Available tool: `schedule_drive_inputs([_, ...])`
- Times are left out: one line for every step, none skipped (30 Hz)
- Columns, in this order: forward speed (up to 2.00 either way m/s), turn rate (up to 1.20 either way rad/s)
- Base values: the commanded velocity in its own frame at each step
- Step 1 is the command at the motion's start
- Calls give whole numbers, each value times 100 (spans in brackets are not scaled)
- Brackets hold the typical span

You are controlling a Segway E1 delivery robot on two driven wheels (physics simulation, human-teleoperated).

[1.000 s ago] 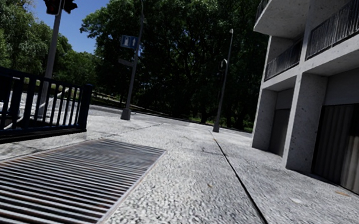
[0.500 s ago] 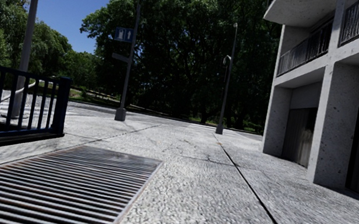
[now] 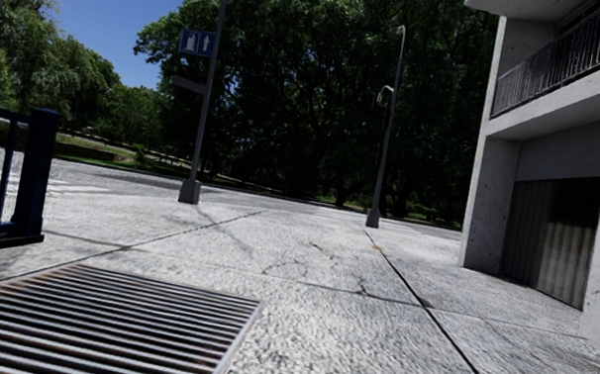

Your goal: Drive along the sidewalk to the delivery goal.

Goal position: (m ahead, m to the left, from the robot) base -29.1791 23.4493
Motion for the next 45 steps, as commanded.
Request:
schedule_drive_inputs([200, 32])
schedule_drive_inputs([200, 40])
schedule_drive_inputs([200, 40])
schedule_drive_inputs([200, 42])
schedule_drive_inputs([200, 43])
schedule_drive_inputs([200, 43])
schedule_drive_inputs([200, 43])
schedule_drive_inputs([200, 43])
schedule_drive_inputs([200, 43])
schedule_drive_inputs([200, 42])
schedule_drive_inputs([200, 31])
schedule_drive_inputs([200, 16])
schedule_drive_inputs([200, 16])
schedule_drive_inputs([200, 0])
schedule_drive_inputs([200, 0])
schedule_drive_inputs([200, 0])
schedule_drive_inputs([200, 0])
schedule_drive_inputs([200, 0])
schedule_drive_inputs([200, 0])
schedule_drive_inputs([200, 0])
schedule_drive_inputs([200, 0])
schedule_drive_inputs([200, 3])
schedule_drive_inputs([200, 10])
schedule_drive_inputs([200, 10])
schedule_drive_inputs([200, 21])
schedule_drive_inputs([200, 26])
schedule_drive_inputs([200, 28])
schedule_drive_inputs([200, 28])
schedule_drive_inputs([200, 34])
schedule_drive_inputs([200, 43])
schedule_drive_inputs([200, 47])
schedule_drive_inputs([200, 47])
schedule_drive_inputs([200, 48])
schedule_drive_inputs([200, 48])
schedule_drive_inputs([200, 48])
schedule_drive_inputs([200, 48])
schedule_drive_inputs([200, 48])
schedule_drive_inputs([200, 48])
schedule_drive_inputs([200, 48])
schedule_drive_inputs([200, 48])
schedule_drive_inputs([200, 48])
schedule_drive_inputs([200, 48])
schedule_drive_inputs([200, 48])
schedule_drive_inputs([200, 48])
schedule_drive_inputs([200, 48])
